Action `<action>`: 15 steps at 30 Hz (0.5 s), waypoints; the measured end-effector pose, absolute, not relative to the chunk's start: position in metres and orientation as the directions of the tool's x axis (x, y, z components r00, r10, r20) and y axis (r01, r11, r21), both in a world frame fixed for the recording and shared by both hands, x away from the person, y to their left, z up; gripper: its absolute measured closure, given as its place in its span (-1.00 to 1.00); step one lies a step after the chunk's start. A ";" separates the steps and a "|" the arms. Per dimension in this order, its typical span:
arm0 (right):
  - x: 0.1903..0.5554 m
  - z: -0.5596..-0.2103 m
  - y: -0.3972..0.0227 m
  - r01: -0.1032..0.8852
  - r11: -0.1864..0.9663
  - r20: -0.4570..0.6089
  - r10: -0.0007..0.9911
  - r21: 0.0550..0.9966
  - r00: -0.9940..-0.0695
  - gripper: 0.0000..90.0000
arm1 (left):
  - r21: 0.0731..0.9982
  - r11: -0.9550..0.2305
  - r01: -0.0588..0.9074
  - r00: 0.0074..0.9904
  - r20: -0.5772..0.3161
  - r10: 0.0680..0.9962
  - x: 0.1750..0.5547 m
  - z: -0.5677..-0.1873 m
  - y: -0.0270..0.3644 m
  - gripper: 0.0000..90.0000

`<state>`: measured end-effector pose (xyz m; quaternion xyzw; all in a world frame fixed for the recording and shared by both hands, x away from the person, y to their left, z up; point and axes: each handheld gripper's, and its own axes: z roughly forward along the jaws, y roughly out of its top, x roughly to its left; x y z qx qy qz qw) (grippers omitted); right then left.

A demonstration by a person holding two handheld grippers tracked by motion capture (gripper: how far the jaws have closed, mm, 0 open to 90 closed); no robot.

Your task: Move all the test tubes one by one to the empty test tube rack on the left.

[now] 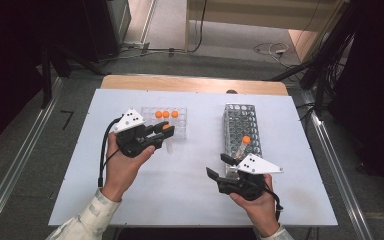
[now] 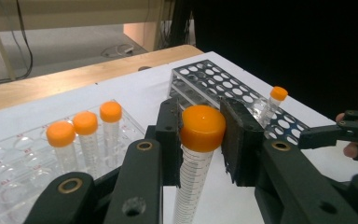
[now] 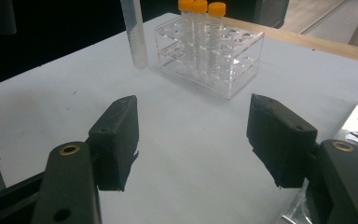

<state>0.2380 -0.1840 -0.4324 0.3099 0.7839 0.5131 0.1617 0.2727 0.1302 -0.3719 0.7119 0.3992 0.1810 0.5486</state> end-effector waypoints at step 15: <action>0.242 -0.431 -0.198 0.329 0.260 0.070 0.680 0.908 -0.730 -0.27 | 0.918 -0.020 0.396 0.525 -0.209 0.825 0.302 -0.370 0.158 0.56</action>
